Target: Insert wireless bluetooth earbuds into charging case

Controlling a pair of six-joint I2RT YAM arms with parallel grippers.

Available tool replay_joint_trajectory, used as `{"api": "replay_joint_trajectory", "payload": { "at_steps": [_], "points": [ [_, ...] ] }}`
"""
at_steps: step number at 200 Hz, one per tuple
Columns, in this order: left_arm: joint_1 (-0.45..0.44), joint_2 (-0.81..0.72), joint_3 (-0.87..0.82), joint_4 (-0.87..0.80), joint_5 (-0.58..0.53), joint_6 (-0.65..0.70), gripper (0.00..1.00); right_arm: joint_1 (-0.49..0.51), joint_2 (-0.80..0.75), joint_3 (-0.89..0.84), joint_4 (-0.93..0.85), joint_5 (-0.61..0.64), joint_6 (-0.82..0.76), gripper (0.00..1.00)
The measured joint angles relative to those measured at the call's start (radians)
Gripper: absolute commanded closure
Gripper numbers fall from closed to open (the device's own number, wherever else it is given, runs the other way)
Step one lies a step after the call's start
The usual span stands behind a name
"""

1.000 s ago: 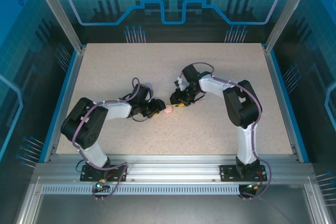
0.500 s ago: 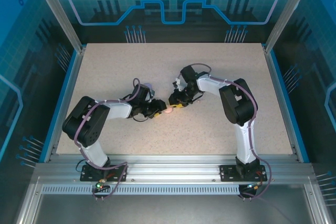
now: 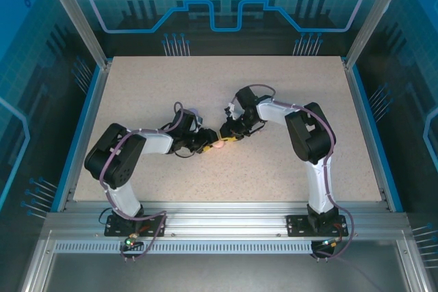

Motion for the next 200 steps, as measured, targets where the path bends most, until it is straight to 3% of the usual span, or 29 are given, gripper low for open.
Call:
{"api": "replay_joint_trajectory", "payload": {
  "at_steps": [46,98,116,157,200],
  "points": [
    [0.000,0.017,0.000,0.040,0.010,-0.035,0.62,-0.003,0.000,-0.013,0.027,-0.011,0.008,0.75],
    [-0.005,0.034,0.001,0.088,0.023,-0.036,0.82,-0.014,-0.031,-0.046,0.045,0.004,0.024,0.73],
    [-0.016,0.034,0.001,0.093,0.023,-0.029,0.83,-0.015,-0.065,-0.081,0.056,0.016,0.029,0.69],
    [-0.027,-0.037,0.002,0.026,0.006,0.064,0.82,-0.034,-0.259,-0.161,0.064,0.026,0.026,0.61],
    [-0.027,-0.203,0.064,-0.023,-0.006,0.261,0.87,-0.126,-0.513,-0.224,0.087,0.010,-0.032,0.57]
  ]
}}
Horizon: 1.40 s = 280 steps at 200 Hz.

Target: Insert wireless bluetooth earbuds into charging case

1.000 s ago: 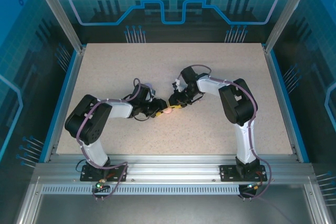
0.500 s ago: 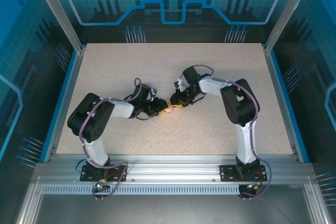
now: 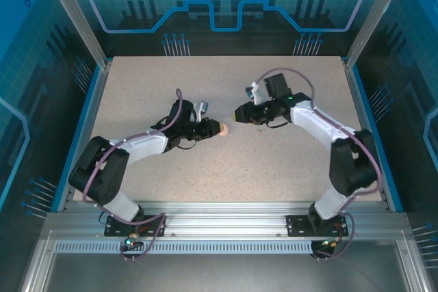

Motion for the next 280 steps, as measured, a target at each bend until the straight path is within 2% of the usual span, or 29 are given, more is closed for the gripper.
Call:
{"api": "replay_joint_trajectory", "payload": {
  "at_steps": [46,73,110,147,211,280],
  "points": [
    [0.000,-0.058,0.060,0.047,0.122,0.204,0.88,-0.087,-0.172,-0.060,0.010,-0.108,-0.125,0.56],
    [0.000,-0.081,0.111,0.044,0.220,0.309,0.88,-0.121,-0.258,-0.079,0.007,-0.195,-0.212,0.51],
    [0.000,-0.124,0.168,0.044,0.364,0.381,0.90,-0.121,-0.322,-0.068,-0.027,-0.320,-0.328,0.48],
    [-0.003,-0.145,0.197,0.042,0.451,0.415,0.90,-0.117,-0.321,-0.048,-0.079,-0.391,-0.398,0.47],
    [-0.031,-0.159,0.226,0.004,0.497,0.449,0.89,-0.061,-0.281,0.038,-0.136,-0.431,-0.455,0.53],
    [-0.032,-0.159,0.236,-0.025,0.500,0.464,0.88,-0.039,-0.253,0.053,-0.161,-0.431,-0.478,0.64]
  ]
}}
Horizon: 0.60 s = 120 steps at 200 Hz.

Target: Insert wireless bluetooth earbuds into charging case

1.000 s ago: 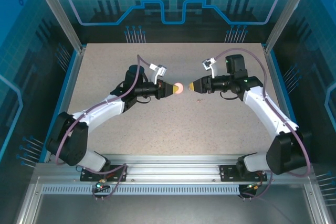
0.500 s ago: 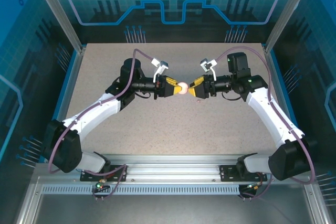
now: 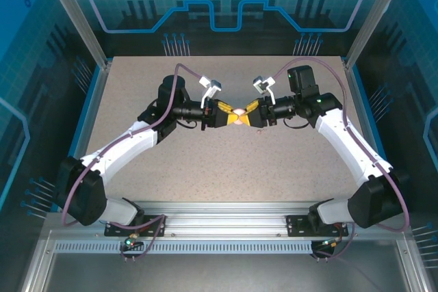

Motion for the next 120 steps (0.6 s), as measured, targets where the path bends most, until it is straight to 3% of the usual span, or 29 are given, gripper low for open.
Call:
{"api": "replay_joint_trajectory", "payload": {
  "at_steps": [46,82,120],
  "points": [
    [0.000,-0.005,0.002,-0.022,0.014,0.002,0.82,0.005,0.006,0.003,-0.011,0.000,-0.016,0.83],
    [0.000,-0.009,0.003,-0.026,0.007,-0.006,0.68,0.005,0.005,0.005,-0.011,0.000,-0.011,0.88],
    [-0.002,-0.013,0.002,0.000,-0.005,-0.045,0.62,0.000,-0.007,0.005,0.001,-0.004,0.017,0.90]
  ]
}}
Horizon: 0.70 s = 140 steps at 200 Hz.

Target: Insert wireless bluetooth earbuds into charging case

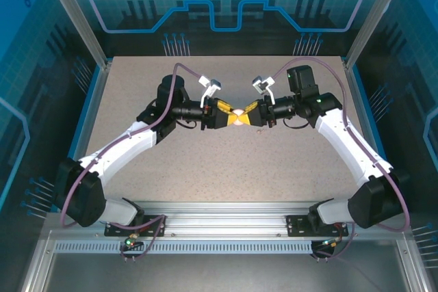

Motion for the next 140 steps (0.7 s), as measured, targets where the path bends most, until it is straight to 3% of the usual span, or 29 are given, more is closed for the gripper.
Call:
{"api": "replay_joint_trajectory", "payload": {
  "at_steps": [140],
  "points": [
    [-0.023,-0.041,-0.002,-0.041,0.054,0.047,0.61,-0.003,-0.024,0.057,0.011,-0.049,0.043,0.89]
  ]
}}
